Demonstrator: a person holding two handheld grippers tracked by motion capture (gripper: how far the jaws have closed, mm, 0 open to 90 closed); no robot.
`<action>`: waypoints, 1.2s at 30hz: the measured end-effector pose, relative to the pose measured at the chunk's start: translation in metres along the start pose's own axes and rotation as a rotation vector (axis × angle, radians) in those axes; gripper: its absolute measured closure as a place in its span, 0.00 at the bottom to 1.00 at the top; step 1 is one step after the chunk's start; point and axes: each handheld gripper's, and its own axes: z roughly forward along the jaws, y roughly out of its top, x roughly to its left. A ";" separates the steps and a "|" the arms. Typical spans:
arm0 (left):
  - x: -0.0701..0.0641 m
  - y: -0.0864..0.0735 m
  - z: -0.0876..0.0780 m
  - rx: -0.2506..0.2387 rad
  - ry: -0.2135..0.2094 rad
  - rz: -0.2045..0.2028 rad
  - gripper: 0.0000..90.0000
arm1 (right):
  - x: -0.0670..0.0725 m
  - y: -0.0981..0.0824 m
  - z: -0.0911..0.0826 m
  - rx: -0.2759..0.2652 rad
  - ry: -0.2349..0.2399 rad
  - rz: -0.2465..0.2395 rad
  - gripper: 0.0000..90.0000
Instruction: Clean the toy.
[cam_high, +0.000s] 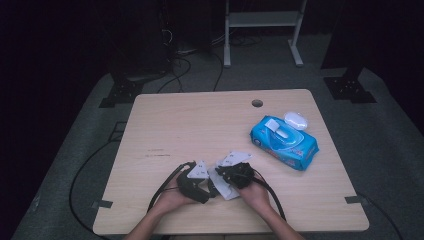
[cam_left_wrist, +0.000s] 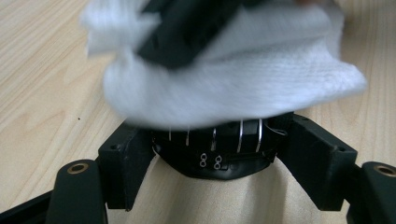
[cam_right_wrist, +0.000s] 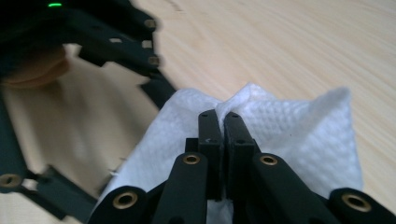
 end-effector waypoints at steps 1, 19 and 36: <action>0.000 0.000 0.000 0.000 0.001 0.003 0.30 | -0.003 -0.001 -0.001 0.005 -0.008 0.013 0.97; 0.004 0.001 0.002 -0.017 -0.029 -0.031 0.29 | -0.026 -0.019 -0.025 0.027 0.002 0.078 0.97; 0.000 0.003 0.008 0.005 -0.029 -0.015 0.28 | 0.000 -0.005 -0.008 0.007 0.111 0.009 0.97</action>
